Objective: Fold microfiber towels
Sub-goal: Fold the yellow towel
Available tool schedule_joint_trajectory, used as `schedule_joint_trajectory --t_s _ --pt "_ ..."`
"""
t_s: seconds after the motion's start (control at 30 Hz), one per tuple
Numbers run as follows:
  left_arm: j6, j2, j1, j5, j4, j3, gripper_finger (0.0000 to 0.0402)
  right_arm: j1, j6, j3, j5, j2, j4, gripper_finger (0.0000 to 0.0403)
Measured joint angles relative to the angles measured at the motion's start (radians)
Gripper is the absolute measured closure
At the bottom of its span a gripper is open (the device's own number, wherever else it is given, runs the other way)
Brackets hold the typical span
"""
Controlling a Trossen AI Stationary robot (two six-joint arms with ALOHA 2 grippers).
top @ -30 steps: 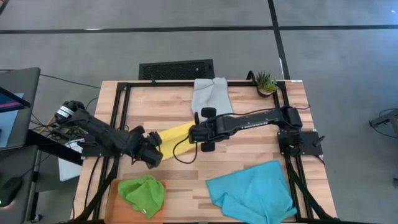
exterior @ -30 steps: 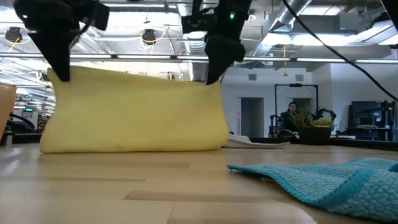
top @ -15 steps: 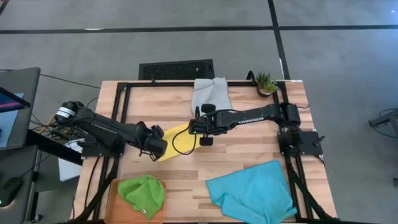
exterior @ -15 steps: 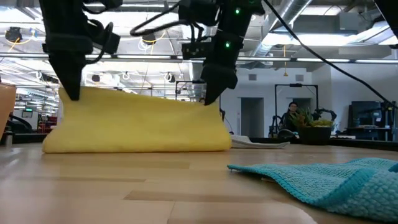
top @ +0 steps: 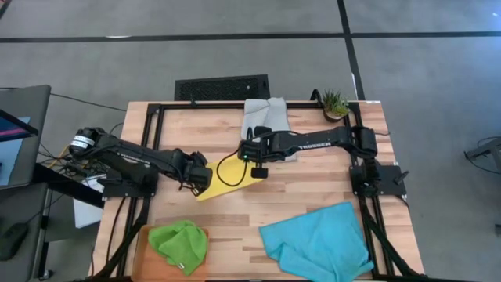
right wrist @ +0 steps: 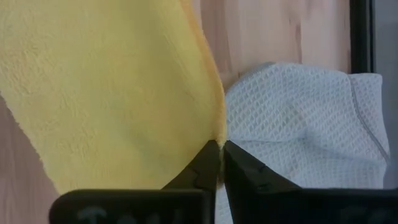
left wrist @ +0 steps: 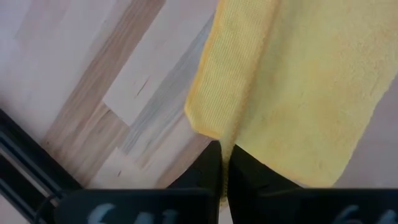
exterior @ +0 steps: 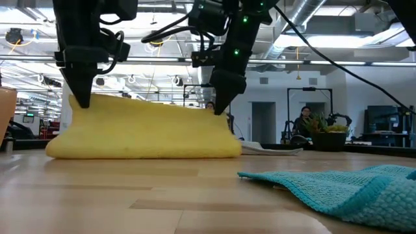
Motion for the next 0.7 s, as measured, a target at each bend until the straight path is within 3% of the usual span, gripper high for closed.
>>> schedule_joint_trajectory --t_s 0.57,0.7 --pt "0.059 0.000 -0.002 -0.004 0.007 0.000 0.0258 0.005 -0.034 0.000 0.000 0.000 -0.002 0.0222" --pt "0.102 0.000 -0.038 -0.005 0.044 0.000 0.0251 0.040 -0.153 0.000 -0.095 0.000 -0.021 0.0211"
